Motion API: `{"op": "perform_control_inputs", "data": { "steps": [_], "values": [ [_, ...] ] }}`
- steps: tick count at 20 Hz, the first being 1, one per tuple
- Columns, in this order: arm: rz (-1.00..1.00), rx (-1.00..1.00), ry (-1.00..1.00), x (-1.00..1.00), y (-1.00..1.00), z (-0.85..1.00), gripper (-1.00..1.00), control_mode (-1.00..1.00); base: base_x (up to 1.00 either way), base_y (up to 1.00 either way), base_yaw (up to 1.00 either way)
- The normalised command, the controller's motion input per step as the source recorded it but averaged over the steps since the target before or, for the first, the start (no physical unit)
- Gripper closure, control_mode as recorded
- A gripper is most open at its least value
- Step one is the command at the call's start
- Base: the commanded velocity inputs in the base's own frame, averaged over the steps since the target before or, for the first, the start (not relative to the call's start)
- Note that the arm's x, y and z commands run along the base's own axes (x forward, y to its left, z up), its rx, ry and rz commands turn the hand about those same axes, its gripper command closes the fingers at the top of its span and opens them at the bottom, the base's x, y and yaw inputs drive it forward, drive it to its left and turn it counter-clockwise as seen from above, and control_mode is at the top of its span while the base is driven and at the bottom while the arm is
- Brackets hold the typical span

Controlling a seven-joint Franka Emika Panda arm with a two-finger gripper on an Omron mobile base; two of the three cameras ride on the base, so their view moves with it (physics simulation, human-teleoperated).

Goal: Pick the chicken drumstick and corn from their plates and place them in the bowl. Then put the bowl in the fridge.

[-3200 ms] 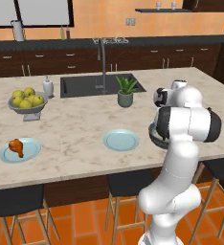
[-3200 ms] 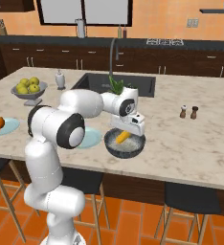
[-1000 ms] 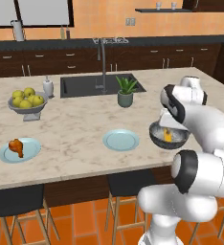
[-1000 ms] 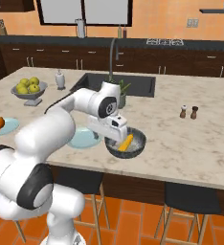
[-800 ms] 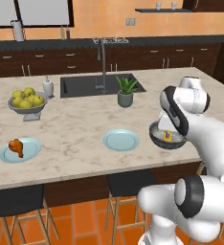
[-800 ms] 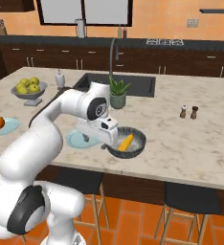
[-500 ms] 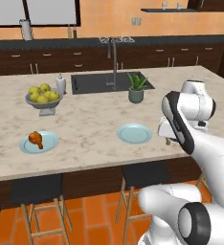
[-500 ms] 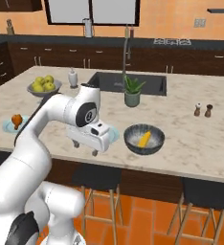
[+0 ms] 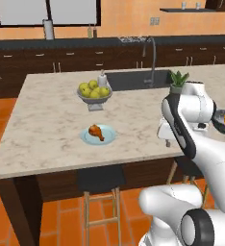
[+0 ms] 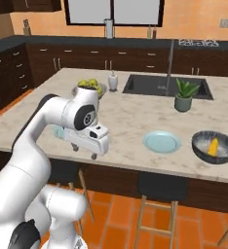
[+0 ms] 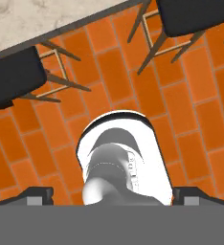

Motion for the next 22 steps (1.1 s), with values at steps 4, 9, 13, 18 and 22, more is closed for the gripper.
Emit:
{"op": "perform_control_inputs", "data": {
  "steps": [4,9,13,18,22],
  "values": [
    [0.00,0.00,0.00,0.00,0.00,0.00,-1.00,1.00,0.05,1.00,0.00],
    [0.00,0.00,0.00,0.00,0.00,0.00,-1.00,1.00,0.65,0.21,0.00],
    [0.00,0.00,0.00,0.13,0.06,0.00,-1.00,-1.00,0.46,0.21,0.00],
    [0.12,-0.01,-0.01,0.94,0.44,-0.04,-1.00,-1.00,0.00,0.00,0.00],
    [0.32,-0.07,-0.04,0.67,0.19,-0.24,-1.00,-1.00,0.00,0.00,0.00]
  ]
}}
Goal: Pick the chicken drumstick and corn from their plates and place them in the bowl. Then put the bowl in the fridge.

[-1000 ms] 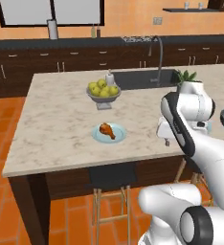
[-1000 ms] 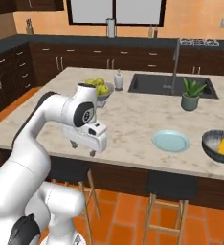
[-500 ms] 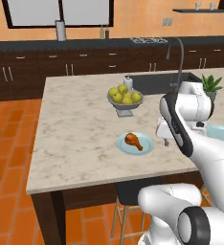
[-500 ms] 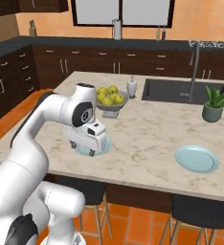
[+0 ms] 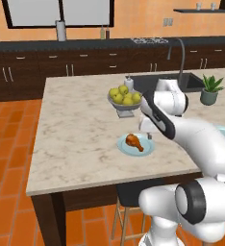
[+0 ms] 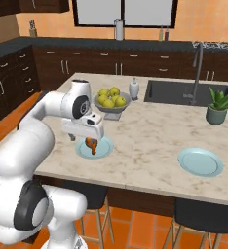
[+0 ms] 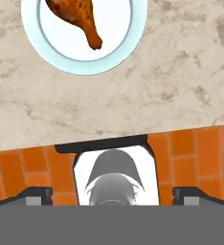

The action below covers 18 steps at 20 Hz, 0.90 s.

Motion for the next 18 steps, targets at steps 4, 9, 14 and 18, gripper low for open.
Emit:
{"op": "perform_control_inputs", "data": {
  "steps": [4,9,14,18],
  "values": [
    [0.17,0.02,-0.04,0.35,0.07,-0.58,-1.00,-1.00,0.00,0.00,0.00],
    [0.14,0.09,-0.03,0.56,0.15,-0.37,-1.00,-1.00,0.00,0.00,0.00],
    [0.08,0.00,0.01,0.66,0.09,-0.26,-1.00,-1.00,0.00,0.00,0.00],
    [0.02,0.01,0.02,0.64,0.07,-0.39,-1.00,-1.00,0.00,0.00,0.00]
  ]
}}
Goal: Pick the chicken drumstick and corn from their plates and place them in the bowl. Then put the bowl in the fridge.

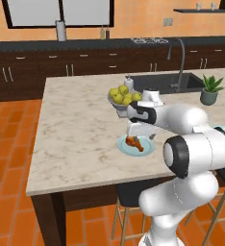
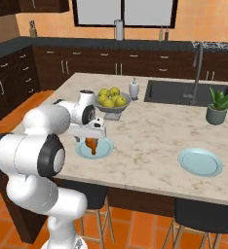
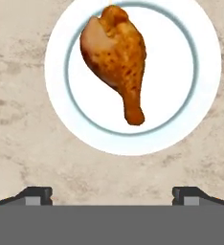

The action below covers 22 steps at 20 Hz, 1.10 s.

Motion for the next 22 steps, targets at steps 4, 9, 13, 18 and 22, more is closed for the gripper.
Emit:
{"op": "perform_control_inputs", "data": {
  "steps": [4,9,13,18,22],
  "values": [
    [0.05,0.02,0.01,0.53,0.00,-0.31,-1.00,-1.00,0.00,0.00,0.00],
    [0.07,0.01,0.01,0.50,0.00,-0.54,-1.00,-1.00,0.00,0.00,0.00],
    [0.08,0.00,0.01,0.16,0.00,-0.49,-1.00,-1.00,0.00,0.00,0.00],
    [0.07,0.00,0.01,0.29,0.00,-0.48,-1.00,-1.00,0.00,0.00,0.00],
    [0.05,0.00,0.00,0.19,0.02,-0.46,1.00,-1.00,0.00,0.00,0.00]
  ]
}}
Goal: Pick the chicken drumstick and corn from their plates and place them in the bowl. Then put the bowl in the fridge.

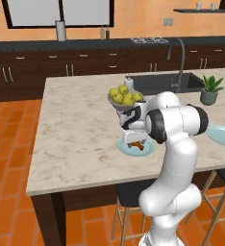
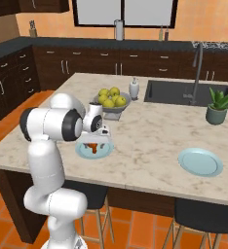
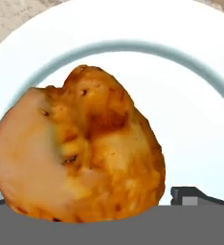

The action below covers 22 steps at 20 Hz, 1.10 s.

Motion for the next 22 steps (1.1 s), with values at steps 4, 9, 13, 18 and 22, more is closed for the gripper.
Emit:
{"op": "perform_control_inputs", "data": {
  "steps": [4,9,13,18,22],
  "values": [
    [0.03,0.00,-0.04,-0.18,0.23,-0.37,1.00,-1.00,0.00,0.00,0.00],
    [0.01,0.00,-0.13,-0.83,0.21,0.08,1.00,-1.00,0.00,0.00,0.00],
    [-0.03,0.00,-0.11,-0.88,-0.13,0.85,1.00,-1.00,0.00,0.00,0.00],
    [-0.06,0.00,-0.05,-0.88,-0.20,0.73,1.00,-1.00,0.00,0.00,0.00],
    [0.00,0.00,-0.02,-0.96,-0.24,0.19,1.00,-1.00,0.00,0.00,0.00]
  ]
}}
